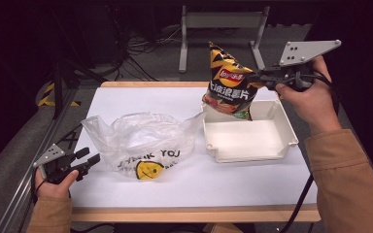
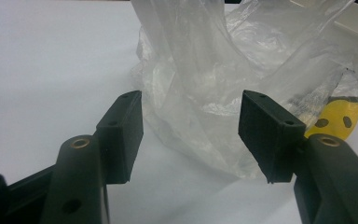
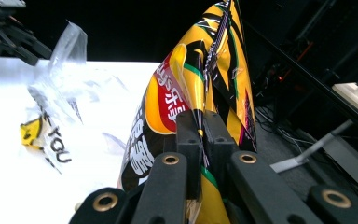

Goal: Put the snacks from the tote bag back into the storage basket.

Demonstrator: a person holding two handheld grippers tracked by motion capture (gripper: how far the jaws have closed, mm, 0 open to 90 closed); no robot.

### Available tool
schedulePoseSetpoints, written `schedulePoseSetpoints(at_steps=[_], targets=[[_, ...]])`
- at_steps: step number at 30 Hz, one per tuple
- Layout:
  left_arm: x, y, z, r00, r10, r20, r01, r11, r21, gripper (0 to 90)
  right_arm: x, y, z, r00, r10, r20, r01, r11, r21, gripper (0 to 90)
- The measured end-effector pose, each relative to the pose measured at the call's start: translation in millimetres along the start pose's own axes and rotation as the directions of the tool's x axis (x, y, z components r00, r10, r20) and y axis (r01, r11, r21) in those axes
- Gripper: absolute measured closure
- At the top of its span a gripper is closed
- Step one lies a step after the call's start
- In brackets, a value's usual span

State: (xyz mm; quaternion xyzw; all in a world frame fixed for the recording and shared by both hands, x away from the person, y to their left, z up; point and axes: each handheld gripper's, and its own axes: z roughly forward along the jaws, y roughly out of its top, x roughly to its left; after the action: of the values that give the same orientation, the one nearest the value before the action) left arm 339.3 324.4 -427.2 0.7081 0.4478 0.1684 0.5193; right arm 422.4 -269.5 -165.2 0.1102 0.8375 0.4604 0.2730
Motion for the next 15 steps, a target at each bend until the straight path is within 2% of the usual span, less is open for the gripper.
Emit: schedulePoseSetpoints(at_steps=[4, 9, 12, 15], targets=[[0.7, -0.4, -2.1, 1.0, 0.0, -0.004, 0.0, 1.0, -0.007, 40.8, -5.2, -6.6, -6.5, 1.0, -0.004, 0.009, 0.004, 1.0, 0.005, 87.4], [1.3, -0.3, -2.4, 1.0, 0.001, -0.006, -0.001, 1.0, -0.009, 40.7, -11.7, -15.5, -12.4, 1.0, -0.007, -0.002, 0.007, 0.9998, 0.021, 87.3], [0.5, 0.0, -1.2, 1.0, -0.002, 0.006, 0.002, 1.0, -0.008, 40.7, -14.3, -23.0, -11.9, 0.9999, 0.002, -0.013, -0.002, 1.0, 0.008, 87.3], [-0.6, 0.0, -0.7, 1.0, 0.002, 0.006, -0.002, 1.0, -0.004, 40.7, -16.2, -32.8, -7.0, 0.9994, 0.009, -0.032, -0.008, 0.9995, 0.031, 87.3]])
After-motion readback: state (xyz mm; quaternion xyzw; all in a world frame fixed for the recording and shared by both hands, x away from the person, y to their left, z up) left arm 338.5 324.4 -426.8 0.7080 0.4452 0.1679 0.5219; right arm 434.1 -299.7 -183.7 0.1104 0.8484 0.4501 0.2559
